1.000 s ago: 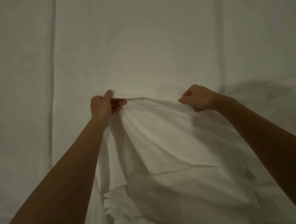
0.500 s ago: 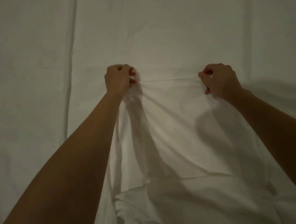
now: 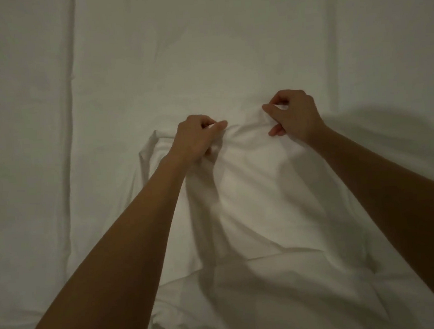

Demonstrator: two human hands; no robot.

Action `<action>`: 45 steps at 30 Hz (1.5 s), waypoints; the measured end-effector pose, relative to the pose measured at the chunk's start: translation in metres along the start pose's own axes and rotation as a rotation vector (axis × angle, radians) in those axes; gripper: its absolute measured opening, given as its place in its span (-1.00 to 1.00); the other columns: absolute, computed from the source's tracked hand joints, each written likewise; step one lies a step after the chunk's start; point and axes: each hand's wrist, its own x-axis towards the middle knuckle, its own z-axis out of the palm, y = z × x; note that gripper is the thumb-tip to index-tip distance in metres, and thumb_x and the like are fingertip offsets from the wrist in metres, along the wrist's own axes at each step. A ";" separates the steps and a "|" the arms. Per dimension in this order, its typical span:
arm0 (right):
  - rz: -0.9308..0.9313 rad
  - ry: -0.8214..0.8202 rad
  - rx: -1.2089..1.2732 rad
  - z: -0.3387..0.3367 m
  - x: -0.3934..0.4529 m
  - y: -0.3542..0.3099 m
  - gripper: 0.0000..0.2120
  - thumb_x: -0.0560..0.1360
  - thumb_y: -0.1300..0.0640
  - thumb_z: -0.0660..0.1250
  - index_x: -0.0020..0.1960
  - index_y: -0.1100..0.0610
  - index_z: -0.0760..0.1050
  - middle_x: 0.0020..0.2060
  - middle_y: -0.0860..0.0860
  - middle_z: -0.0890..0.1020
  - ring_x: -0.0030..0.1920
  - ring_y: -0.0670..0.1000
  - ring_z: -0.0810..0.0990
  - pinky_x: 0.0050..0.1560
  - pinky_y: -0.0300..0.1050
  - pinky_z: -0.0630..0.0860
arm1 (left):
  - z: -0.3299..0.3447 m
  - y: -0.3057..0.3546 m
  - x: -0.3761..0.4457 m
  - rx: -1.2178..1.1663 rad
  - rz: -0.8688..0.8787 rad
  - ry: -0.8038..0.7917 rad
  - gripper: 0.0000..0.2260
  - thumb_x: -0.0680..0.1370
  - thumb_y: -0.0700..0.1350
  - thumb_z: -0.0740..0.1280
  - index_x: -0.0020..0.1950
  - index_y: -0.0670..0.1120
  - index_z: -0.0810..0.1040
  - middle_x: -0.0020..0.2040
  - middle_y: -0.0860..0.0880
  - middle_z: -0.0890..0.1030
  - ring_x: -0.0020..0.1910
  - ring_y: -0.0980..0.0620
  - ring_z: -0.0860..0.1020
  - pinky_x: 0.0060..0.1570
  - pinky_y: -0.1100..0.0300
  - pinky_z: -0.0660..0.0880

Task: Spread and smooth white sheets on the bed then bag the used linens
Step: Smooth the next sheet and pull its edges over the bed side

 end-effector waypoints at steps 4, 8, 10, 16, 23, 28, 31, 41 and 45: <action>0.104 -0.024 -0.132 -0.020 -0.002 0.011 -0.75 0.56 -0.03 0.32 0.01 0.18 0.50 -0.27 0.02 0.61 -0.40 0.03 0.66 -0.25 -0.20 0.58 | 0.004 -0.002 0.006 -0.196 -0.032 0.129 -0.85 0.50 -0.05 0.44 -0.19 -0.09 0.58 -0.49 0.07 0.49 -0.59 0.23 0.41 -0.47 0.32 0.36; 0.081 -0.102 -0.254 -0.044 -0.001 0.022 -0.78 0.57 -0.03 0.30 -0.09 0.13 0.53 -0.41 -0.06 0.58 -0.58 -0.21 0.53 -0.38 -0.43 0.38 | -0.013 0.012 0.031 -0.271 -0.012 0.191 -0.82 0.46 -0.14 0.48 -0.29 -0.02 0.53 -0.61 0.11 0.46 -0.62 0.23 0.39 -0.50 0.34 0.36; -0.020 0.022 -0.202 -0.047 0.007 0.019 -0.79 0.56 0.01 0.31 -0.15 0.12 0.53 -0.48 -0.10 0.54 -0.59 -0.23 0.51 -0.34 -0.43 0.37 | -0.018 0.018 0.044 -0.225 -0.002 0.194 -0.82 0.46 -0.14 0.49 -0.29 -0.03 0.54 -0.61 0.13 0.48 -0.62 0.25 0.41 -0.52 0.36 0.36; -0.038 -0.050 -0.222 -0.046 0.017 0.023 -0.80 0.60 -0.01 0.22 0.00 0.12 0.47 -0.09 0.05 0.65 -0.42 -0.09 0.62 -0.06 -0.11 0.52 | 0.002 0.032 0.040 -0.343 -0.078 0.051 -0.88 0.49 -0.15 0.46 -0.09 -0.15 0.56 -0.37 0.04 0.65 -0.52 0.14 0.60 -0.57 0.38 0.43; 0.078 0.021 -0.336 -0.114 0.003 0.070 -0.75 0.60 -0.06 0.22 -0.07 0.12 0.48 -0.28 0.00 0.61 -0.54 -0.12 0.57 -0.32 -0.29 0.40 | 0.019 0.019 0.050 -0.284 -0.042 0.102 -0.86 0.53 -0.15 0.40 -0.22 -0.08 0.53 -0.60 0.10 0.52 -0.60 0.24 0.52 -0.56 0.45 0.40; -0.025 0.165 -0.126 -0.121 0.002 0.082 -0.81 0.59 0.08 0.27 -0.17 0.12 0.44 -0.19 0.00 0.57 -0.55 -0.18 0.54 -0.31 -0.23 0.45 | 0.015 -0.005 0.066 -0.236 -0.195 0.186 -0.77 0.40 0.16 0.47 -0.24 0.01 0.62 -0.51 0.08 0.59 -0.58 0.22 0.54 -0.57 0.44 0.41; 0.026 0.044 -0.171 -0.123 0.000 0.082 -0.80 0.62 0.03 0.20 -0.05 0.13 0.50 -0.12 -0.01 0.62 -0.49 -0.11 0.61 -0.32 -0.28 0.44 | 0.008 -0.086 0.115 -0.264 -0.186 0.271 -0.68 0.28 0.23 0.55 -0.11 0.06 0.70 -0.16 -0.27 0.62 -0.57 0.05 0.59 -0.76 0.50 -0.08; 0.027 0.192 -0.330 -0.207 -0.008 0.149 -0.79 0.59 0.13 0.26 0.07 0.26 0.54 0.02 0.15 0.51 -0.02 0.02 0.49 -0.02 -0.31 0.29 | 0.068 0.012 0.011 -0.338 0.041 0.355 -0.47 0.47 0.09 0.46 0.38 0.02 0.41 0.21 -0.15 0.56 -0.14 0.11 0.65 -0.25 0.32 0.61; -0.170 0.351 -0.191 -0.191 -0.018 0.151 -0.66 0.48 0.26 0.35 0.24 0.23 0.45 0.23 0.19 0.38 -0.15 -0.02 0.53 0.05 -0.06 0.52 | 0.074 0.011 -0.037 -0.238 0.110 0.548 -0.50 0.43 0.06 0.47 0.26 0.39 0.34 0.37 -0.15 0.45 0.16 0.03 0.59 0.10 0.15 0.57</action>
